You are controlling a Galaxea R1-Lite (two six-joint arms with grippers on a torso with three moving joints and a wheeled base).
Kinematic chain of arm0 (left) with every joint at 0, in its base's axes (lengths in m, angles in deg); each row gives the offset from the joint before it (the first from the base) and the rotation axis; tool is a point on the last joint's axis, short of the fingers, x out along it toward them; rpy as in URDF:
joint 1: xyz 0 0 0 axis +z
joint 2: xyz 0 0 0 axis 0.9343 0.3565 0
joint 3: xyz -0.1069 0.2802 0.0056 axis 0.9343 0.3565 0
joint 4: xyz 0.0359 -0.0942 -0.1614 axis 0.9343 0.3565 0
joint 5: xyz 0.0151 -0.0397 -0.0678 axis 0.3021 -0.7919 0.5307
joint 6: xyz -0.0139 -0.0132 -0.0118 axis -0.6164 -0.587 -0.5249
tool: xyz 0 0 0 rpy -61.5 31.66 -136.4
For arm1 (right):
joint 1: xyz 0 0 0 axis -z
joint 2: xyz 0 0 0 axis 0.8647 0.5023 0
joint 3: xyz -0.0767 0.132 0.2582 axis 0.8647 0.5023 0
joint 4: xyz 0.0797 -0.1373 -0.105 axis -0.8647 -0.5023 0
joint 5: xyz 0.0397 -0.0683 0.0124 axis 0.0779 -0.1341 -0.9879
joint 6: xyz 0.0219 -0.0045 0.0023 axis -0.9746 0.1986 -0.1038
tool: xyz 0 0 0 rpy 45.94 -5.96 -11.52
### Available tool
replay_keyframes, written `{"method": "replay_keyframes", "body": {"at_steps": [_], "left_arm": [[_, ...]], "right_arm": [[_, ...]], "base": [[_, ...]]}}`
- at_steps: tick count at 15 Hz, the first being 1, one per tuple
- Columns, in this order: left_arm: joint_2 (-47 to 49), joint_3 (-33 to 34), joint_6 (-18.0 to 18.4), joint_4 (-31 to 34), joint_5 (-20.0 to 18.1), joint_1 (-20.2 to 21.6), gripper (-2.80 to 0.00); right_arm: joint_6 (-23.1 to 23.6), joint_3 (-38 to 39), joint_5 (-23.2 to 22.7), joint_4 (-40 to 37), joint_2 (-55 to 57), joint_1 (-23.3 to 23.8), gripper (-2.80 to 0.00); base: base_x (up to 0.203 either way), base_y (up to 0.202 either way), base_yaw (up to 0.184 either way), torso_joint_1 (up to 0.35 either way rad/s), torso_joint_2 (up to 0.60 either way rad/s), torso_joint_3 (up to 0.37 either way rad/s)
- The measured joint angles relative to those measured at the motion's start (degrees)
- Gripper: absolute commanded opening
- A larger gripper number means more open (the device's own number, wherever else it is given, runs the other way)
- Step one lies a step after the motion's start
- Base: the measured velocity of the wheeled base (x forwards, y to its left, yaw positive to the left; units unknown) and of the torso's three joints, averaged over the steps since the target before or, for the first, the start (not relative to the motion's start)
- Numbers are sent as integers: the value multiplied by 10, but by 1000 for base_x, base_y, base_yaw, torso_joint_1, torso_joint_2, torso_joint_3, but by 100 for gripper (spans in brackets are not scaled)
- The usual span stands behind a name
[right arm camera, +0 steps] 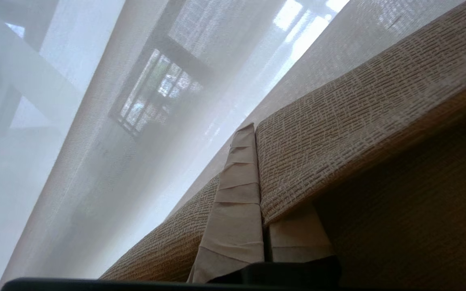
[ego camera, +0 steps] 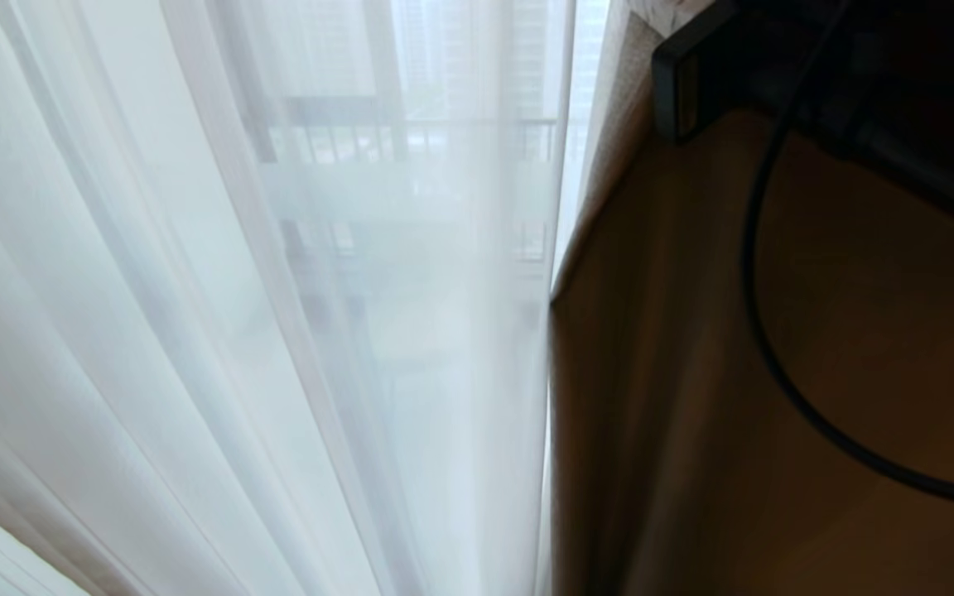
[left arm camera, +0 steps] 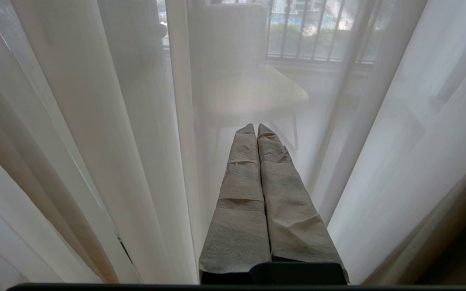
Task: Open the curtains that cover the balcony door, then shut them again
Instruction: Close the outer curtains on both sides
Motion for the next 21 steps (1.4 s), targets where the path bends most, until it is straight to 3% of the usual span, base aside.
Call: {"method": "replay_keyframes", "body": {"at_steps": [6,14,17,21], "left_arm": [[0,0,0,0,0,0,-280],[0,0,0,0,0,0,-280],[0,0,0,0,0,0,-280],[0,0,0,0,0,0,-280]], "right_arm": [[8,-32,2,2,47,-34,-280],[6,-68,3,-6,63,-36,-280],[2,-93,48,-12,52,-25,-280],[-7,-101,52,-30,4,36,-280]], "base": [[0,0,0,0,0,0],[0,0,0,0,0,0],[0,0,0,0,0,0],[0,0,0,0,0,0]]}}
